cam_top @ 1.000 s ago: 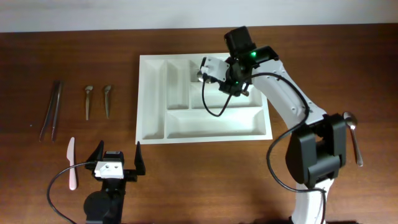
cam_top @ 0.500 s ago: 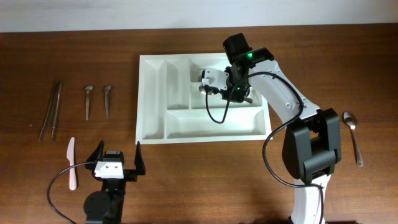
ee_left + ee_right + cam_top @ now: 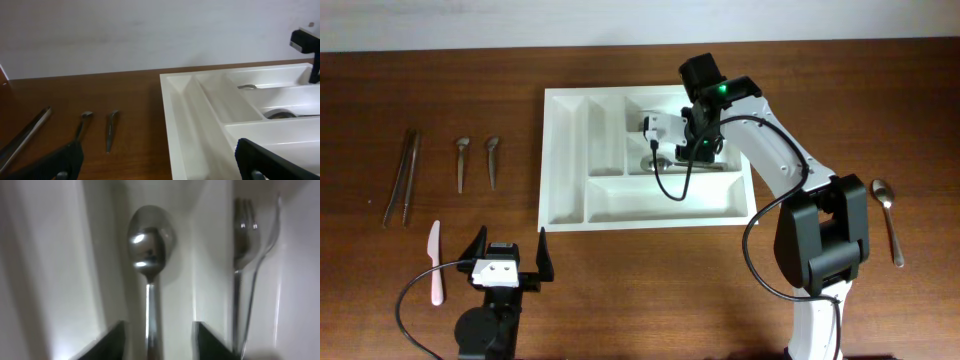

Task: Pack container
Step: 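Lower the spoon into the middle compartment and open the right gripper, then withdraw the right gripper to the remaining spoon on the right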

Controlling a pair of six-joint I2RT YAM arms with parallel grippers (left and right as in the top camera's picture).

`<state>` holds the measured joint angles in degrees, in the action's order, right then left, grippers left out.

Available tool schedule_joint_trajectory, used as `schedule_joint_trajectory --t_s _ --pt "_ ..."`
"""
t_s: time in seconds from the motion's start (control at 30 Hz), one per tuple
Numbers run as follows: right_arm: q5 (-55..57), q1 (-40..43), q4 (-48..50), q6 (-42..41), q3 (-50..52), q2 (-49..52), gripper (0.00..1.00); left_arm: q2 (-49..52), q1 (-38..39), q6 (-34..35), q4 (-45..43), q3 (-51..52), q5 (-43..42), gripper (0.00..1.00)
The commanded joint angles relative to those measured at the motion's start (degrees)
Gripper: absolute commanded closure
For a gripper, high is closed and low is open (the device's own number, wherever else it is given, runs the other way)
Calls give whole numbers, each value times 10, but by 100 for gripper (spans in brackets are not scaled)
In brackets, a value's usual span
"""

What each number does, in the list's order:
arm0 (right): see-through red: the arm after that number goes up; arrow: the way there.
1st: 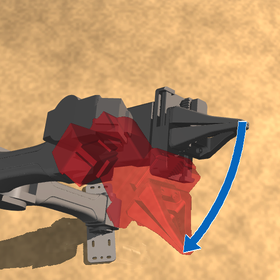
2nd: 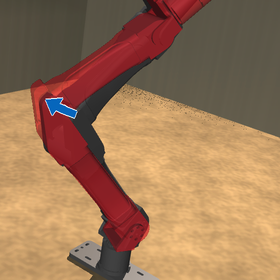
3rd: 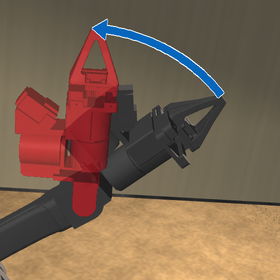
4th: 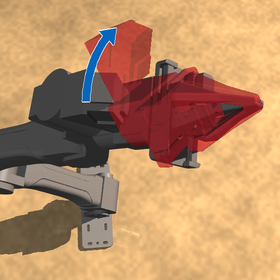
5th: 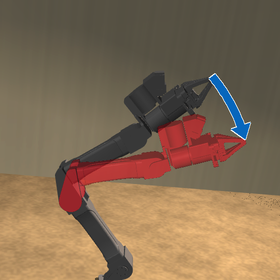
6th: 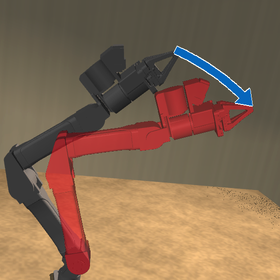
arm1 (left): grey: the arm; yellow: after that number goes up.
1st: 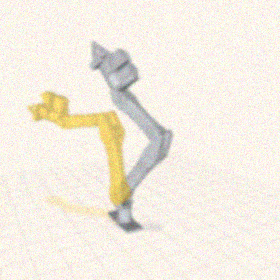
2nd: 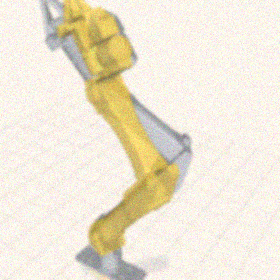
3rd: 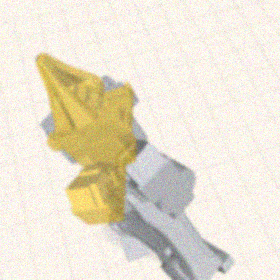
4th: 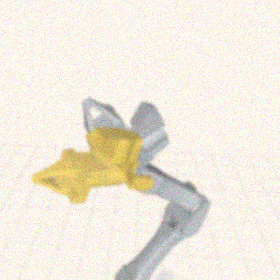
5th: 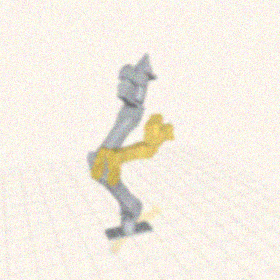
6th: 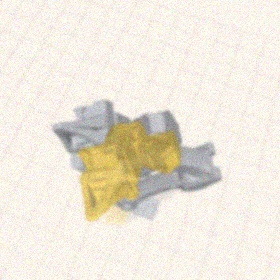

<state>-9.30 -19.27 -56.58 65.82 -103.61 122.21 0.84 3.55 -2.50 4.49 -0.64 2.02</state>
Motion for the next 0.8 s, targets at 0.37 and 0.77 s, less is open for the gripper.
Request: schedule_joint_trajectory --t_s 0.37,0.77 --pt "205 59 -108 -358 -237 3 1 -5 -3 3 1 1 8 1" --pt "122 232 -352 -481 -433 -13 1 -5 -3 3 1 1 8 1"
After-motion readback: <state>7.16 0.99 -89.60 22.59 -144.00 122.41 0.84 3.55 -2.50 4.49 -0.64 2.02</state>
